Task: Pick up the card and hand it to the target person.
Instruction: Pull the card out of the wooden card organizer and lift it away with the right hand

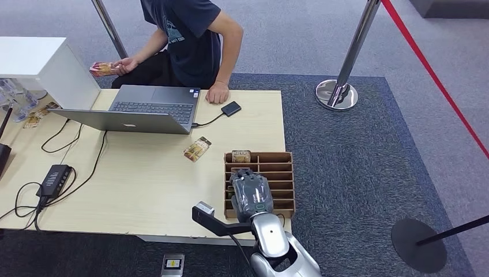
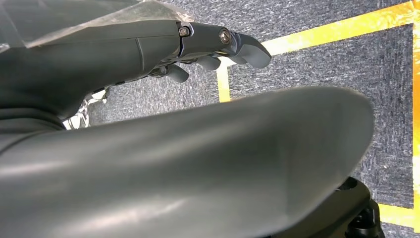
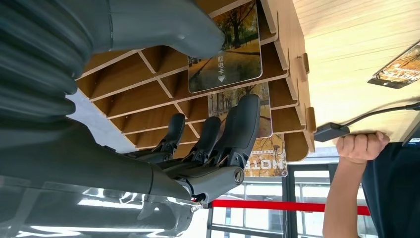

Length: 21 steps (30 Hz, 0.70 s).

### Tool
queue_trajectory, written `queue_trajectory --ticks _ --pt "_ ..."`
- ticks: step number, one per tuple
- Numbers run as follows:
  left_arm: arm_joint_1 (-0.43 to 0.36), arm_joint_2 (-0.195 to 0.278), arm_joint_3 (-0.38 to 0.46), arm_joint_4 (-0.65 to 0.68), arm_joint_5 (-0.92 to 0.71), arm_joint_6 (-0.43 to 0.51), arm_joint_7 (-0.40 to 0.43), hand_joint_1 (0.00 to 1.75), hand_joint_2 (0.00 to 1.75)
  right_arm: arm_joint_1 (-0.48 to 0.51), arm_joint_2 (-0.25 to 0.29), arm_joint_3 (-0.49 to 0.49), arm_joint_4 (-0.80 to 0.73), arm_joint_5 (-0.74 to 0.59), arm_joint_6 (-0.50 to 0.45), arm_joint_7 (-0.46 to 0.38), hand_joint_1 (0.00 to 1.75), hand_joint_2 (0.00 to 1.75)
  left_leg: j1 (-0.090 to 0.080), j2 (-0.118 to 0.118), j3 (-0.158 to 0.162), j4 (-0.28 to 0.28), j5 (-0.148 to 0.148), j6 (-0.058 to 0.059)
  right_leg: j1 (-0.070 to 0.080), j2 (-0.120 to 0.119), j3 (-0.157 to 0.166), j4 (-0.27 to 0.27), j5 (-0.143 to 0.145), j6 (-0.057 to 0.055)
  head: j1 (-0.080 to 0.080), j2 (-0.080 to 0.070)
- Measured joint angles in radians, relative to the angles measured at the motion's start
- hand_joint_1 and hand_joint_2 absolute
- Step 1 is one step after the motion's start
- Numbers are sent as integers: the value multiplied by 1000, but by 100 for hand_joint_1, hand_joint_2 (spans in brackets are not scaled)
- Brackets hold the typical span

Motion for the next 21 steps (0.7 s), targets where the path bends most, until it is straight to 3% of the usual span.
queue_trajectory --ticks 17,21 --pt "0 -2 0 0 1 4 5 0 0 1 17 -41 52 29 -11 2 87 175 0 0 0 0 0 0 0 0 0 0 0 0 0 0" --pt "0 -3 0 0 1 7 6 0 0 -2 22 -47 62 30 -13 2 99 175 0 0 0 0 0 0 0 0 0 0 0 0 0 0"
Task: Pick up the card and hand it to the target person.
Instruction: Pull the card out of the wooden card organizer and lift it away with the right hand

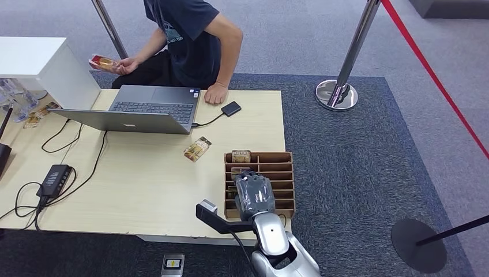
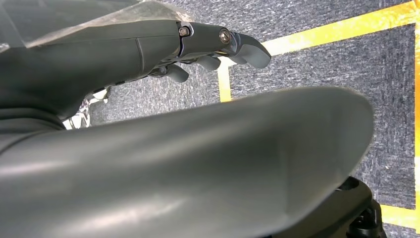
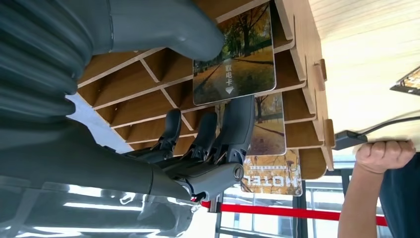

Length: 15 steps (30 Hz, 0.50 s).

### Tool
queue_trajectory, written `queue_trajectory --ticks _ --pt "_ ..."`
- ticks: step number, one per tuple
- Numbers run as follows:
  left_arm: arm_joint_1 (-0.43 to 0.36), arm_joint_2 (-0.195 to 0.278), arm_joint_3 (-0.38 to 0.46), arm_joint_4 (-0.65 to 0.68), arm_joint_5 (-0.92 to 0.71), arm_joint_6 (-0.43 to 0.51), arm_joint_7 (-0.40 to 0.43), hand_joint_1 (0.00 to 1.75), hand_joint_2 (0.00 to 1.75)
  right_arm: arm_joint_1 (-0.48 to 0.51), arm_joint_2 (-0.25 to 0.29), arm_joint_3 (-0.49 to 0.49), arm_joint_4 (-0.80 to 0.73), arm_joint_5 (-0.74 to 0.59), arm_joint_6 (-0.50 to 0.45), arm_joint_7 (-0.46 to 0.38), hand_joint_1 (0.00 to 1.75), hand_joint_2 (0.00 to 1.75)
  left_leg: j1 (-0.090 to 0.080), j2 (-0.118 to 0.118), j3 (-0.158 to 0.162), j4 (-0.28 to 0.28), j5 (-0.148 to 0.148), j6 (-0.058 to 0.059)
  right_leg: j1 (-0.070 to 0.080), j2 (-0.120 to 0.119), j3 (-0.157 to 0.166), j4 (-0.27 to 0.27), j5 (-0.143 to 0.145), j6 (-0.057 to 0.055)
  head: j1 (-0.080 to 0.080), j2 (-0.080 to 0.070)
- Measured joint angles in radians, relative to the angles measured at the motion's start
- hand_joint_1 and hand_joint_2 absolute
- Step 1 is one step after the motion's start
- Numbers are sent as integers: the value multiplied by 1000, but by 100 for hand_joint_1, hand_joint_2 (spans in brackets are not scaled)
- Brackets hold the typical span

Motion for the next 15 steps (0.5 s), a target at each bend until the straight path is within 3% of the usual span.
queue_trajectory --ticks 5,15 --pt "0 -2 0 0 -1 1 0 0 0 -3 3 -6 11 2 -5 -1 132 175 0 0 0 0 0 0 0 0 0 0 0 0 0 0" --pt "0 -2 0 0 -3 1 -3 0 0 4 8 -25 4 21 -20 -15 172 175 0 0 0 0 0 0 0 0 0 0 0 0 0 0"
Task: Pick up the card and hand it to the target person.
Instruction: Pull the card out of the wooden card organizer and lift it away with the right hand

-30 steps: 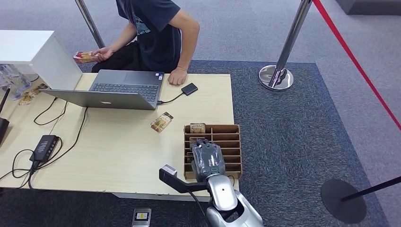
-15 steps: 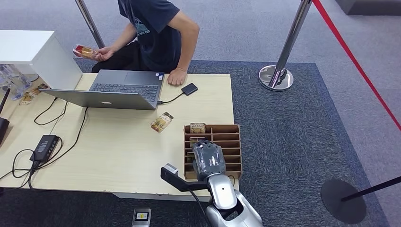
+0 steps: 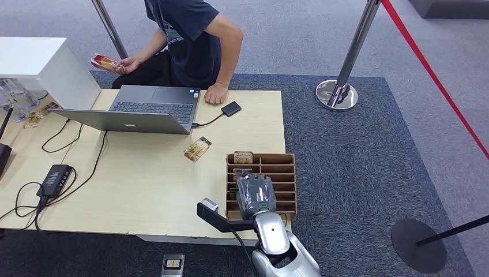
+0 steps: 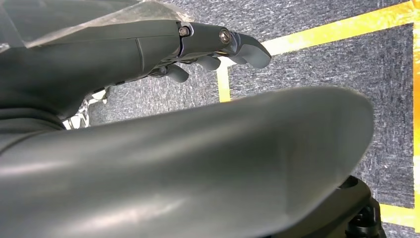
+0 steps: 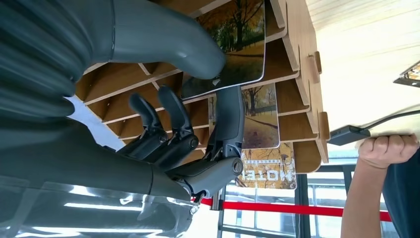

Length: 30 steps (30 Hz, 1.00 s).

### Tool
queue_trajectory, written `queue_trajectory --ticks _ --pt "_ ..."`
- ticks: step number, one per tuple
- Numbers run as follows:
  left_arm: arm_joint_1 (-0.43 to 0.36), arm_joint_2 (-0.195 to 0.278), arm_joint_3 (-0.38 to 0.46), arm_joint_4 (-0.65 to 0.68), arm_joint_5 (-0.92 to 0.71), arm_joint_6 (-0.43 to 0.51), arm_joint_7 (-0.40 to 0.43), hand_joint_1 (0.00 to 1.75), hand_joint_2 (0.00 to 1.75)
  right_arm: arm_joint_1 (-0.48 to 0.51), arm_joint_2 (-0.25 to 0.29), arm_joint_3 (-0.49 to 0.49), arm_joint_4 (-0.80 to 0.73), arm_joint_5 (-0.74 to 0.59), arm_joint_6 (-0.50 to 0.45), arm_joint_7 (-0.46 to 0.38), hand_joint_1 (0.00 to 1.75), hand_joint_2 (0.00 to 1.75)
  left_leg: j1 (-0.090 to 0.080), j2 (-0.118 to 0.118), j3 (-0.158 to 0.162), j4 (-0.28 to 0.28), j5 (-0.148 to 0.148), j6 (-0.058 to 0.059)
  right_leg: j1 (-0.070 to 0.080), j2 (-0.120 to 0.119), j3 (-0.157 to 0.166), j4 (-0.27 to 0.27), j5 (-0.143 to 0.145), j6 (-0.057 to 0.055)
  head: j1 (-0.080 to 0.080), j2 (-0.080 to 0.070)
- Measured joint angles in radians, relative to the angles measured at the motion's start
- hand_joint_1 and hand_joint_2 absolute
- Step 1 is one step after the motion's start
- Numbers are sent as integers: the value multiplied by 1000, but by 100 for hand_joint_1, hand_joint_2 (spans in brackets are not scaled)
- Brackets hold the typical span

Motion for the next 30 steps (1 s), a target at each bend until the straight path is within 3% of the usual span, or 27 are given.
queue_trajectory --ticks 10,20,30 --pt "0 0 -1 0 -5 -10 -12 0 0 31 -18 -4 -88 1 -4 -22 175 175 0 0 0 0 0 0 0 0 -1 0 0 0 0 0" --pt "-1 0 -1 0 -1 -17 -24 0 0 50 -55 -2 -262 -91 28 -99 175 175 0 0 -1 0 0 0 0 0 -1 0 0 0 0 0" --pt "-2 0 0 0 7 -16 -30 0 0 -36 -86 5 -332 -150 25 -119 175 175 0 0 -1 0 0 0 0 0 -1 0 0 0 0 0"
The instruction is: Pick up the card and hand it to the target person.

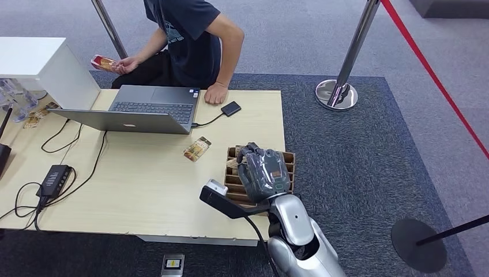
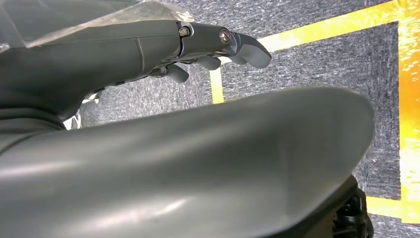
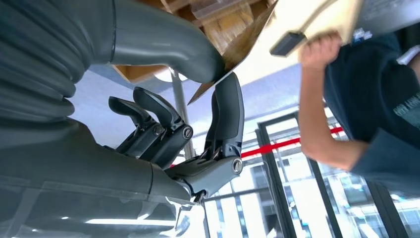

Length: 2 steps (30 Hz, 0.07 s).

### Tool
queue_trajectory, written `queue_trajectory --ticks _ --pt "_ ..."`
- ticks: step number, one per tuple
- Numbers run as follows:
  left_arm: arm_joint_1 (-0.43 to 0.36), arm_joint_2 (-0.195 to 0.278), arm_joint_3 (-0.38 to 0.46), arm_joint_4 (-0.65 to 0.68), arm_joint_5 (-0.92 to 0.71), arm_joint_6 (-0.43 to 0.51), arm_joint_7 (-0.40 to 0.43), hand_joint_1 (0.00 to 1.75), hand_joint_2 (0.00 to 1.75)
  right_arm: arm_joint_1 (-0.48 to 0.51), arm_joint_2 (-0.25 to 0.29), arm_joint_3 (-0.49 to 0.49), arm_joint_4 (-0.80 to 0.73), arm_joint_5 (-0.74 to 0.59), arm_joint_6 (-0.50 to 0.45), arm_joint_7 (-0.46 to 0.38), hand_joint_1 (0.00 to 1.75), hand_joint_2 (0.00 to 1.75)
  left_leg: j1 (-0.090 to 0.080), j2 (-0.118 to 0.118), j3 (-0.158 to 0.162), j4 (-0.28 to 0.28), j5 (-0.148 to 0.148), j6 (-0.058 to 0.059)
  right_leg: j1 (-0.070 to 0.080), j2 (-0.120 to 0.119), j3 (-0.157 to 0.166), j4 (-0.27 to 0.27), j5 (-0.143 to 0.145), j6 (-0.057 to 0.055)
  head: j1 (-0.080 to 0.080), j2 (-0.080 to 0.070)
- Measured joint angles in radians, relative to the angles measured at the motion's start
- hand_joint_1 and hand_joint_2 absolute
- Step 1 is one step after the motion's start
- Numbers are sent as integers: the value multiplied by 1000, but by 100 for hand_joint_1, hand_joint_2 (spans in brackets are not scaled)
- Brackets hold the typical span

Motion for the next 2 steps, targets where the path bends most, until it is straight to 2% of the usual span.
queue_trajectory --ticks 2 --pt "-1 0 0 0 2 1 0 0 0 -29 2 2 12 -7 1 -1 175 175 0 0 0 0 0 0 0 0 0 0 0 0 0 0"
